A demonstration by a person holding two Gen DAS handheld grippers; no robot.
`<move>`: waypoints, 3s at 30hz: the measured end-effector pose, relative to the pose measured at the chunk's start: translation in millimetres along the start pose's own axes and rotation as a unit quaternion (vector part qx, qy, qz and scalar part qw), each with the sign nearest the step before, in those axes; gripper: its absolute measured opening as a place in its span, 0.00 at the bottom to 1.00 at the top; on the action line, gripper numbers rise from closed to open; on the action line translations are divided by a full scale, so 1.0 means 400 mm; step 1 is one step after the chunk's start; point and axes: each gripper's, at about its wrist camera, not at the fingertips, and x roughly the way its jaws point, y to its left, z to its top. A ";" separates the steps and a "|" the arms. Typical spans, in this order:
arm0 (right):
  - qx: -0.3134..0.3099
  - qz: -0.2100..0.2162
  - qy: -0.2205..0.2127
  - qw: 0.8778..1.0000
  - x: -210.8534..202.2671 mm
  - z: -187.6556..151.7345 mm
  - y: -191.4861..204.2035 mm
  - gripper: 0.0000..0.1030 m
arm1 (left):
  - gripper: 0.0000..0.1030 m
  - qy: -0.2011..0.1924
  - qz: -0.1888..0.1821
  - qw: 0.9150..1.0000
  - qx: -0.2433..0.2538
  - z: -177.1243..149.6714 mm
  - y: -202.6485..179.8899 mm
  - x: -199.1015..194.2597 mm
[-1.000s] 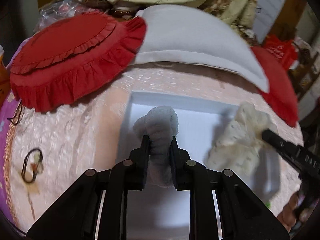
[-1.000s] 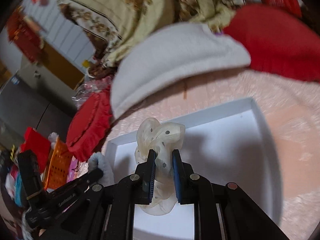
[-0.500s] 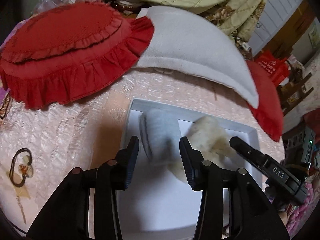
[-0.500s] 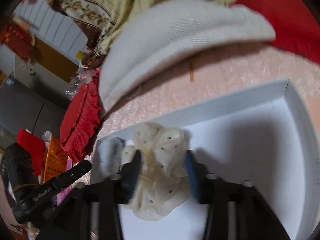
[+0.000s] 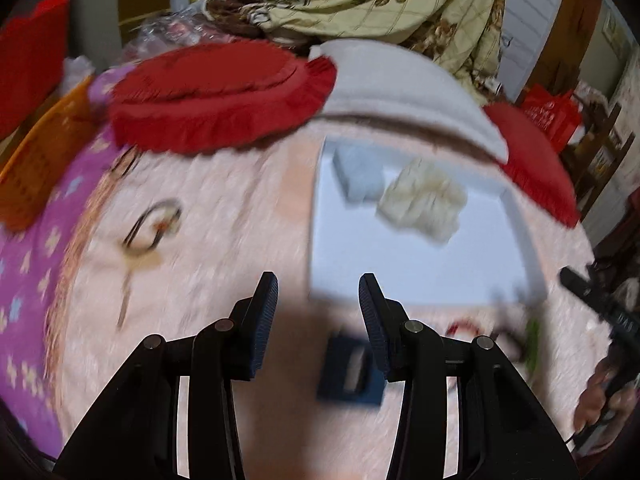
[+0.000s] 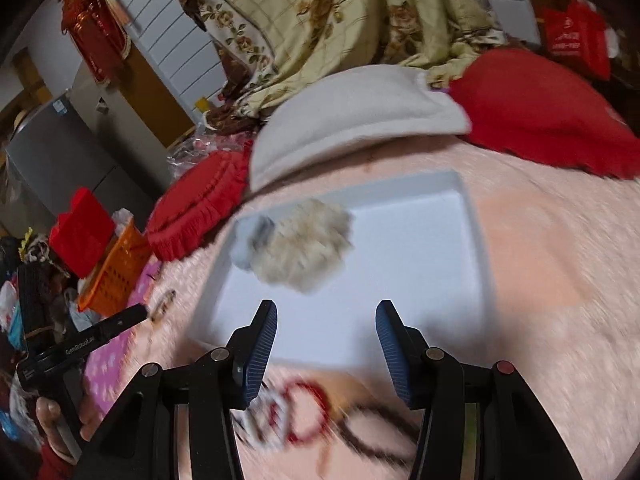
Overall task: Organize jewelry
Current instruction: 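Carry both scrunchies into the white tray and open both tools, then grasp the green bead bracelet with the right tool, then grasp the blue hair claw with the left tool while the right holds the green bracelet, then lower the blue claw and green bracelet into the tray, opening both tools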
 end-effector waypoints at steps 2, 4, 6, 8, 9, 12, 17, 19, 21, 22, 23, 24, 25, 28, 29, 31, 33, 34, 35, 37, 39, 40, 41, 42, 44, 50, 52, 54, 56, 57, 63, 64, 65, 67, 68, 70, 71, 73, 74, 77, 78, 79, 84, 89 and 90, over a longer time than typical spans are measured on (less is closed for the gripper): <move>0.007 -0.024 -0.006 1.000 -0.020 -0.047 -0.038 0.48 | 0.40 0.009 -0.002 1.000 -0.010 -0.054 0.016 -0.006; 0.019 -0.044 -0.005 0.999 -0.038 -0.093 -0.080 0.48 | 0.40 0.022 -0.010 0.999 -0.023 -0.091 0.030 0.001; 0.035 -0.056 0.003 0.998 -0.054 -0.132 -0.121 0.48 | 0.40 0.036 -0.011 0.999 -0.033 -0.119 0.041 0.013; 0.050 -0.062 0.009 0.997 -0.072 -0.165 -0.160 0.48 | 0.40 0.046 -0.011 0.998 -0.039 -0.139 0.051 0.021; 0.052 -0.064 0.011 0.997 -0.078 -0.176 -0.170 0.48 | 0.40 0.050 -0.012 0.998 -0.039 -0.148 0.052 0.022; 0.052 -0.075 0.016 0.996 -0.085 -0.197 -0.191 0.48 | 0.40 0.053 -0.020 0.998 -0.041 -0.154 0.057 0.033; 0.044 -0.071 0.015 0.996 -0.058 -0.199 -0.179 0.48 | 0.40 0.047 -0.051 0.996 -0.052 -0.135 0.050 0.054; 0.040 -0.073 0.014 0.996 -0.040 -0.194 -0.168 0.48 | 0.40 0.049 -0.061 0.996 -0.048 -0.126 0.038 0.069; 0.032 -0.080 0.015 0.996 -0.020 -0.190 -0.159 0.48 | 0.40 0.053 -0.065 0.996 -0.041 -0.119 0.027 0.088; 0.029 -0.085 0.016 0.996 -0.013 -0.190 -0.155 0.46 | 0.40 0.055 -0.063 0.996 -0.036 -0.117 0.021 0.099; 0.023 -0.092 0.018 0.995 -0.003 -0.189 -0.150 0.43 | 0.40 0.058 -0.060 0.996 -0.032 -0.115 0.018 0.110; 0.019 -0.096 0.020 0.995 0.003 -0.188 -0.149 0.43 | 0.40 0.061 -0.058 0.996 -0.028 -0.115 0.016 0.120; 0.015 -0.102 0.021 0.994 0.008 -0.187 -0.148 0.42 | 0.40 0.064 -0.057 0.996 -0.024 -0.116 0.014 0.129; -0.001 -0.121 0.023 0.992 0.022 -0.189 -0.145 0.39 | 0.35 0.074 -0.052 0.996 -0.012 -0.122 0.011 0.155; -0.004 -0.124 0.021 0.992 0.023 -0.189 -0.144 0.38 | 0.35 0.074 -0.054 0.996 -0.008 -0.125 0.009 0.159; -0.011 -0.130 0.020 0.991 0.027 -0.188 -0.140 0.38 | 0.35 0.065 -0.048 0.997 0.003 -0.129 0.003 0.160; -0.022 -0.138 0.018 0.990 0.035 -0.187 -0.132 0.38 | 0.35 0.058 -0.042 0.997 0.008 -0.133 -0.002 0.161; -0.031 -0.145 0.019 0.989 0.041 -0.186 -0.124 0.38 | 0.35 0.055 -0.039 0.998 0.011 -0.134 -0.005 0.161; -0.042 -0.153 0.019 0.987 0.049 -0.186 -0.115 0.38 | 0.35 0.052 -0.034 0.998 0.013 -0.136 -0.009 0.162; -0.059 -0.169 0.019 0.984 0.061 -0.186 -0.099 0.37 | 0.35 0.044 -0.022 0.999 0.017 -0.140 -0.020 0.165; -0.077 -0.185 0.018 0.980 0.070 -0.190 -0.083 0.28 | 0.35 0.039 -0.008 0.999 0.024 -0.144 -0.031 0.166; -0.081 -0.188 0.017 0.979 0.073 -0.191 -0.078 0.24 | 0.35 0.037 0.000 0.999 0.028 -0.147 -0.037 0.167; -0.083 -0.187 0.016 0.979 0.074 -0.192 -0.074 0.16 | 0.33 0.037 0.005 0.999 0.030 -0.149 -0.041 0.166; -0.081 -0.180 0.017 0.980 0.075 -0.191 -0.074 0.16 | 0.20 0.038 0.005 0.999 0.030 -0.150 -0.043 0.165; -0.071 -0.166 0.017 0.983 0.071 -0.191 -0.076 0.16 | 0.15 0.047 -0.014 0.999 0.023 -0.151 -0.042 0.158; -0.040 -0.124 0.002 0.992 0.022 -0.182 -0.078 0.08 | 0.12 0.041 -0.042 0.998 0.001 -0.157 -0.028 0.098; -0.037 -0.117 -0.004 0.992 0.005 -0.179 -0.075 0.08 | 0.12 0.032 -0.054 0.998 -0.009 -0.157 -0.022 0.069; -0.032 -0.110 -0.007 0.993 -0.010 -0.177 -0.073 0.08 | 0.12 0.022 -0.060 0.998 -0.015 -0.157 -0.016 0.036; -0.022 -0.098 -0.010 0.995 -0.027 -0.175 -0.075 0.08 | 0.12 0.013 -0.064 0.998 -0.017 -0.157 -0.016 0.007; -0.018 -0.091 -0.013 0.996 -0.036 -0.172 -0.074 0.08 | 0.12 0.008 -0.064 0.998 -0.016 -0.157 -0.016 -0.007; 0.007 -0.053 -0.027 0.998 -0.084 -0.142 -0.067 0.08 | 0.12 -0.005 -0.063 0.998 -0.004 -0.157 -0.023 -0.049; 0.010 -0.048 -0.029 0.998 -0.090 -0.136 -0.066 0.08 | 0.12 -0.007 -0.063 0.998 -0.002 -0.156 -0.027 -0.052; 0.012 -0.042 -0.031 0.999 -0.098 -0.127 -0.063 0.08 | 0.12 -0.008 -0.063 0.998 0.000 -0.156 -0.029 -0.054; 0.014 -0.036 -0.035 0.999 -0.108 -0.114 -0.058 0.08 | 0.12 -0.009 -0.064 0.998 0.003 -0.151 -0.034 -0.057; 0.015 -0.032 -0.037 0.999 -0.114 -0.105 -0.053 0.08 | 0.12 -0.008 -0.065 0.998 0.003 -0.147 -0.033 -0.055; 0.014 -0.028 -0.040 0.999 -0.118 -0.091 -0.047 0.08 | 0.12 -0.008 -0.068 0.998 0.003 -0.139 -0.034 -0.055; 0.012 -0.026 -0.041 0.999 -0.120 -0.082 -0.042 0.08 | 0.12 -0.009 -0.069 0.998 0.004 -0.133 -0.036 -0.055; 0.009 -0.022 -0.042 0.999 -0.119 -0.063 -0.029 0.08 | 0.12 -0.010 -0.067 0.998 0.008 -0.116 -0.041 -0.053; 0.006 -0.020 -0.043 0.999 -0.118 -0.054 -0.023 0.08 | 0.12 -0.011 -0.066 0.998 0.012 -0.105 -0.044 -0.051; -0.001 -0.012 -0.046 0.999 -0.114 -0.023 -0.005 0.08 | 0.12 -0.011 -0.066 0.998 0.015 -0.070 -0.050 -0.042; -0.004 -0.011 -0.048 0.999 -0.111 -0.012 0.005 0.08 | 0.12 -0.012 -0.067 0.998 0.017 -0.054 -0.052 -0.038; -0.008 -0.009 -0.049 0.999 -0.108 -0.002 0.013 0.08 | 0.12 -0.012 -0.066 0.998 0.018 -0.041 -0.054 -0.032; -0.033 -0.006 -0.046 0.998 -0.068 0.048 0.071 0.08 | 0.12 -0.002 -0.044 0.999 0.027 0.028 -0.067 0.030; -0.046 -0.005 -0.022 0.999 0.030 0.072 0.127 0.08 | 0.12 0.024 -0.023 0.999 0.028 0.067 -0.074 0.119; -0.049 -0.006 -0.018 0.999 0.048 0.074 0.136 0.08 | 0.12 0.027 -0.017 0.999 0.031 0.071 -0.078 0.137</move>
